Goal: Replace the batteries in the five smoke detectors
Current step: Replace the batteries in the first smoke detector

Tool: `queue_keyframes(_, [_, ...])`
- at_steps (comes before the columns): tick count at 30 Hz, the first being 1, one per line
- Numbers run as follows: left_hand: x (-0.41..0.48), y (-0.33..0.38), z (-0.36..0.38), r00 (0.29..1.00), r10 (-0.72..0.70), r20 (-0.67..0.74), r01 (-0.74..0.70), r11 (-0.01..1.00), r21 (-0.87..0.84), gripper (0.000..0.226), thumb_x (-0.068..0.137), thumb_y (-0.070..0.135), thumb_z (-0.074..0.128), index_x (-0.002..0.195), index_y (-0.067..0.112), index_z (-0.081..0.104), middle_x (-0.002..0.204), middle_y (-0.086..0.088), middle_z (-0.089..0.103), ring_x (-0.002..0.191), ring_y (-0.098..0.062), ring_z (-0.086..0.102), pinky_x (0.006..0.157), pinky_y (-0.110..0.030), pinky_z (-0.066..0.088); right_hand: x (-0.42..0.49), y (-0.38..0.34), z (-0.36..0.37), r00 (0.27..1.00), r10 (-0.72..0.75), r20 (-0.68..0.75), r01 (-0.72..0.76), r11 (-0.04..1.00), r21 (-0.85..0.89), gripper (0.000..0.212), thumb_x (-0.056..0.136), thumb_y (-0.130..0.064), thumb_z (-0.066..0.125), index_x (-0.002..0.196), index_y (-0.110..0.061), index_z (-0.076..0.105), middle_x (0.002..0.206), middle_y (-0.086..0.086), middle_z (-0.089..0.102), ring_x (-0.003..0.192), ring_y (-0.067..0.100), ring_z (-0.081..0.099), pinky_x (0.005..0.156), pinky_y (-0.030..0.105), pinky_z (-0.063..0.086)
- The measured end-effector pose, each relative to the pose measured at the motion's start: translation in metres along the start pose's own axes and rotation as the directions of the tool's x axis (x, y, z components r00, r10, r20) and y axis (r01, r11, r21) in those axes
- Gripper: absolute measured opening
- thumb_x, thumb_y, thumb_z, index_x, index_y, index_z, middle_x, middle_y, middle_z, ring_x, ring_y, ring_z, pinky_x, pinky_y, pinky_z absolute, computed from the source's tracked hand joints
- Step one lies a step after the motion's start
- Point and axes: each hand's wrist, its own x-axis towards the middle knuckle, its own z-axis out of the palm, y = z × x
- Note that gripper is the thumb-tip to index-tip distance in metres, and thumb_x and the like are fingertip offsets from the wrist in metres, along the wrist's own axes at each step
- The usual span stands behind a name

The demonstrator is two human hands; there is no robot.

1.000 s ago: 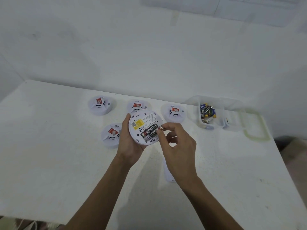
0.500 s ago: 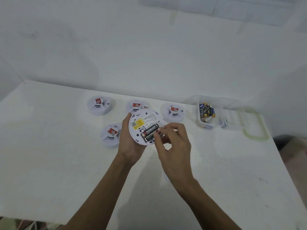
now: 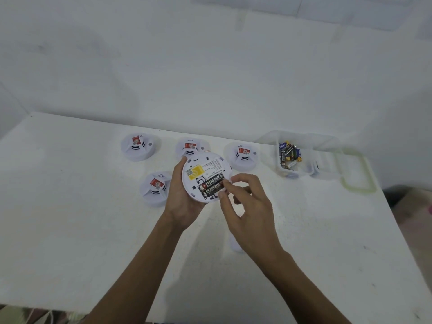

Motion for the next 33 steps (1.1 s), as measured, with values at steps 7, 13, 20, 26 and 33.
queue_keyframes(7, [-0.002, -0.003, -0.011, 0.99, -0.078, 0.117, 0.083, 0.996, -0.042, 0.061, 0.089, 0.058, 0.031, 0.124, 0.018, 0.061, 0.133, -0.02, 0.057, 0.11, -0.043, 0.06, 0.086, -0.052, 0.053, -0.003, 0.027, -0.016, 0.976, 0.211, 0.053, -0.212, 0.977, 0.025, 0.025, 0.09, -0.026, 0.06, 0.111, -0.015, 0.066, 0.103, 0.0, 0.066, 0.074, 0.006, 0.061, 0.068, 0.007, 0.046])
queue_keyframes(13, [-0.005, -0.004, -0.016, 0.984, -0.101, 0.15, 0.11, 0.992, -0.059, 0.058, 0.084, 0.054, 0.038, 0.116, 0.017, 0.068, 0.134, -0.021, 0.055, 0.108, -0.045, 0.061, 0.081, -0.049, 0.056, -0.025, 0.049, -0.006, 0.708, 0.613, 0.351, -0.42, 0.765, -0.488, 0.066, 0.087, -0.059, 0.052, 0.136, -0.015, 0.044, 0.132, 0.003, 0.05, 0.119, 0.017, 0.048, 0.097, 0.029, 0.04])
queue_keyframes(20, [-0.006, -0.006, -0.017, 0.983, -0.125, 0.137, 0.132, 0.99, -0.041, 0.059, 0.091, 0.052, 0.03, 0.122, 0.015, 0.063, 0.135, -0.021, 0.053, 0.11, -0.046, 0.059, 0.083, -0.05, 0.055, -0.051, 0.056, 0.02, 0.681, 0.672, 0.291, -0.313, 0.626, -0.714, 0.069, 0.081, -0.068, 0.05, 0.122, -0.012, 0.053, 0.126, 0.005, 0.049, 0.111, 0.022, 0.049, 0.093, 0.032, 0.043])
queue_keyframes(26, [-0.008, -0.007, -0.017, 0.983, -0.126, 0.132, 0.132, 0.991, -0.036, 0.057, 0.09, 0.051, 0.031, 0.116, 0.016, 0.068, 0.134, -0.021, 0.054, 0.108, -0.046, 0.06, 0.081, -0.05, 0.056, -0.048, 0.062, 0.022, 0.678, 0.688, 0.257, -0.387, 0.632, -0.671, 0.069, 0.078, -0.064, 0.058, 0.12, -0.012, 0.044, 0.118, 0.005, 0.051, 0.105, 0.021, 0.05, 0.086, 0.03, 0.042])
queue_keyframes(33, [-0.01, -0.007, -0.017, 0.981, -0.145, 0.132, 0.151, 0.988, -0.037, 0.059, 0.085, 0.052, 0.037, 0.123, 0.014, 0.061, 0.134, -0.022, 0.054, 0.108, -0.045, 0.061, 0.082, -0.051, 0.055, -0.052, 0.067, 0.022, 0.685, 0.66, 0.307, -0.55, 0.746, -0.375, 0.019, 0.096, -0.034, 0.05, 0.096, -0.015, 0.053, 0.097, 0.004, 0.06, 0.083, 0.012, 0.057, 0.072, 0.022, 0.048])
